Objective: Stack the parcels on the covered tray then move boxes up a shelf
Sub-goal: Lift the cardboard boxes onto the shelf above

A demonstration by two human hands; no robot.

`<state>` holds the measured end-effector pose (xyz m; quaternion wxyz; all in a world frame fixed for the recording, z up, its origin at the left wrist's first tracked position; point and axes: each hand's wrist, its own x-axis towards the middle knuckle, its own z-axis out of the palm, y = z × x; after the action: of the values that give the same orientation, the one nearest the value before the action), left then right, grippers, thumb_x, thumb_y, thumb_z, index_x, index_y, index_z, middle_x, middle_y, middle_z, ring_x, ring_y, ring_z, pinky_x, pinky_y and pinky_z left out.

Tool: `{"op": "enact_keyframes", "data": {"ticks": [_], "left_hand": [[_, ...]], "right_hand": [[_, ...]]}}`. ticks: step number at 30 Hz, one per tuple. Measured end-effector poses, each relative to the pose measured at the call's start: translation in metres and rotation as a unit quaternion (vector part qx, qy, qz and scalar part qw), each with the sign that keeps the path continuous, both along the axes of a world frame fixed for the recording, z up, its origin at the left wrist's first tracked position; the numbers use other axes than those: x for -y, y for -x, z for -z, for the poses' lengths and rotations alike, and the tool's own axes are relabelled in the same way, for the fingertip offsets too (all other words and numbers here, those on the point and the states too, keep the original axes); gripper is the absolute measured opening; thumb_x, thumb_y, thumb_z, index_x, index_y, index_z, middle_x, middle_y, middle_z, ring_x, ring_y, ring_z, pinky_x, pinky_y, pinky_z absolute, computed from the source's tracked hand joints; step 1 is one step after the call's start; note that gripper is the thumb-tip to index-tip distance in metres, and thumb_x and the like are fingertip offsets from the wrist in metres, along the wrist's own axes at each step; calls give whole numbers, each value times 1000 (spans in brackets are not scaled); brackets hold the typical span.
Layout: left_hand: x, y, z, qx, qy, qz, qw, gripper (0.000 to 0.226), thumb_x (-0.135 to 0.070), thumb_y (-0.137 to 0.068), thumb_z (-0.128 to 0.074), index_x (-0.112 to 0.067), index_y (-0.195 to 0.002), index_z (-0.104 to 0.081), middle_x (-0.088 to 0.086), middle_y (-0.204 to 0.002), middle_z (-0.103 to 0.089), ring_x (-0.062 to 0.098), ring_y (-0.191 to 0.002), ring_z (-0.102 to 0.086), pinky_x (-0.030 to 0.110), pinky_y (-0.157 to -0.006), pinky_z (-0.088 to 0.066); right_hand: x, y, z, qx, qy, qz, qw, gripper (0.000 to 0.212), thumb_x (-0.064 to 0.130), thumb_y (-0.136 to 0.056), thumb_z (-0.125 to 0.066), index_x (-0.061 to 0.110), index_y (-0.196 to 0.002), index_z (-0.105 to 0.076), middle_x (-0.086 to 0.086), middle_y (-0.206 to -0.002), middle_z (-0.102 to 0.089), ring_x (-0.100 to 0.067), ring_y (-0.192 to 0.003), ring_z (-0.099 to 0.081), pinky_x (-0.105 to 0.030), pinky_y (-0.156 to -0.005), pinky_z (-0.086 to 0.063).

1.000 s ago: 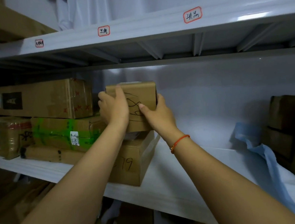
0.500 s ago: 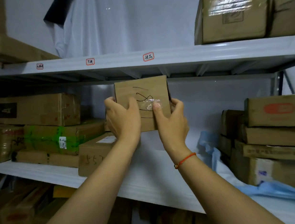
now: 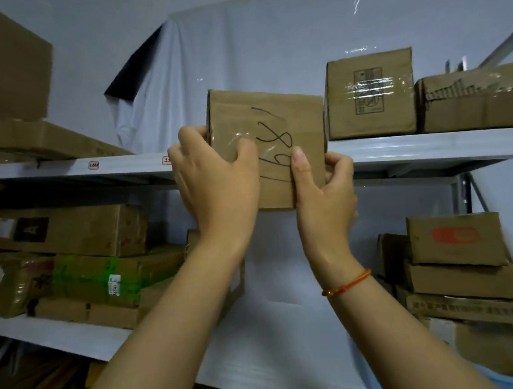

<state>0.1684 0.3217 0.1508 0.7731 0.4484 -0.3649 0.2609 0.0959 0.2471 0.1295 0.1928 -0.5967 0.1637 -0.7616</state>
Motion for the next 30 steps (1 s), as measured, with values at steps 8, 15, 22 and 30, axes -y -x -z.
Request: {"op": "enact_keyframes", "data": {"ticks": [8, 15, 22, 30], "left_hand": [[0, -21, -52, 75, 134, 48, 987, 36, -23, -88, -61, -15, -120, -50, -1, -121, -54, 8, -105, -55, 27, -91, -52], [59, -62, -99, 71, 113, 111, 985, 43, -25, -93, -58, -14, -131, -40, -1, -128, -53, 9, -112, -55, 21, -89, -51], [102, -84, -126, 115, 138, 115, 977, 18, -24, -98, -48, -23, -111, -36, 0, -115, -54, 4, -91, -56, 12, -68, -47], [147, -98, -146, 152, 83, 130, 976, 23, -23, -97, -50, -13, -117, -47, 1, -121, -55, 7, -102, -52, 7, -71, -41]], "right_hand": [[-3, -7, -65, 18, 103, 20, 994, 35, 44, -95, -52, 20, -120, -49, 18, -98, -52, 4, -87, -52, -31, -88, -48], [41, -29, -110, -37, 143, 61, 987, 40, 35, -98, -42, 19, -134, -46, 9, -116, -64, -14, -106, -60, -43, -93, -48], [78, -36, -128, -69, 189, 103, 974, 45, 41, -102, -36, 21, -141, -40, 15, -110, -59, 1, -93, -54, -15, -77, -45], [122, -42, -150, -78, 167, 146, 972, 51, 46, -101, -33, 19, -144, -35, 3, -131, -59, -16, -116, -57, -39, -94, -48]]}}
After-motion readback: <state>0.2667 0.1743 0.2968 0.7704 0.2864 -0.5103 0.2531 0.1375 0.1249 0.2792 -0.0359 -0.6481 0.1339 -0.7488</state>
